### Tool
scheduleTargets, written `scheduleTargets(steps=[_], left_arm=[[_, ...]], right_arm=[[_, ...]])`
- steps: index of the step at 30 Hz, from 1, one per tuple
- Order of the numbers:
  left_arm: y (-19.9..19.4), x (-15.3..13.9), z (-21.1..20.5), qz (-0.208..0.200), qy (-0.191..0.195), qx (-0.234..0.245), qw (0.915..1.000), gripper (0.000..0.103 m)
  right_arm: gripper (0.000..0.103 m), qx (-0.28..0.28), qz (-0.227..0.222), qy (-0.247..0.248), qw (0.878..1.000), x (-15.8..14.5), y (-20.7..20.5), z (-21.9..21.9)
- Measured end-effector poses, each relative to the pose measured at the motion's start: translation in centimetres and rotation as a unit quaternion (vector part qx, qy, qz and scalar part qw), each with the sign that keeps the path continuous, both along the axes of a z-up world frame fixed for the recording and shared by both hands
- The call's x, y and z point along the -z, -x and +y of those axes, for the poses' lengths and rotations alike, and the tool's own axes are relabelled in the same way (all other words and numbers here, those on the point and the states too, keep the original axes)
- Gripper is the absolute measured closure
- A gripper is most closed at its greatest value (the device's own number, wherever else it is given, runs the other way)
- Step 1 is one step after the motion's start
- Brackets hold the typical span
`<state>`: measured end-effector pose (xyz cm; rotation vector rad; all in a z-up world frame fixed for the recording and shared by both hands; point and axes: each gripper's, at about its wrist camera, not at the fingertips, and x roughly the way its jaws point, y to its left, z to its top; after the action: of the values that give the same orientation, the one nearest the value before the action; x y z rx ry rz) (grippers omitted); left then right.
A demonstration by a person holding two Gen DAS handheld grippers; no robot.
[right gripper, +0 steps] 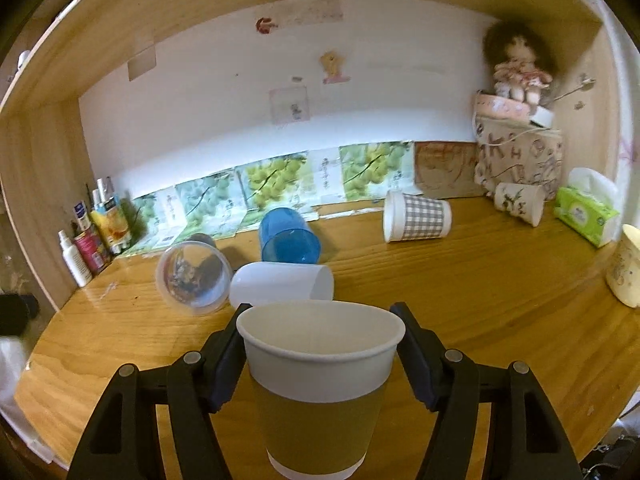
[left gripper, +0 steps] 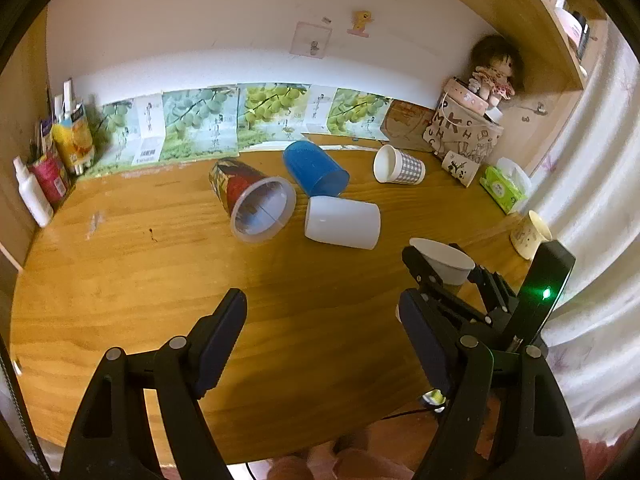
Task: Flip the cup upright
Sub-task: 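Lower the upright cup onto the desk with the right gripper and open it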
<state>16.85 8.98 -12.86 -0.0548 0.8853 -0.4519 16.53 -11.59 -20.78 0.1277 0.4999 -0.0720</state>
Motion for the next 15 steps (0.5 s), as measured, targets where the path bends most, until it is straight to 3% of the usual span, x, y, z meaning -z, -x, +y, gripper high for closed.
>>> scheduleTargets(steps=[15], left_arm=[[-0.6,-0.4,-0.8,-0.008,-0.052,0.071,0.9961,0.021]], right_arm=[[0.031,0.059,-0.060,0.047,0.995,2.2,1.1,0.6]])
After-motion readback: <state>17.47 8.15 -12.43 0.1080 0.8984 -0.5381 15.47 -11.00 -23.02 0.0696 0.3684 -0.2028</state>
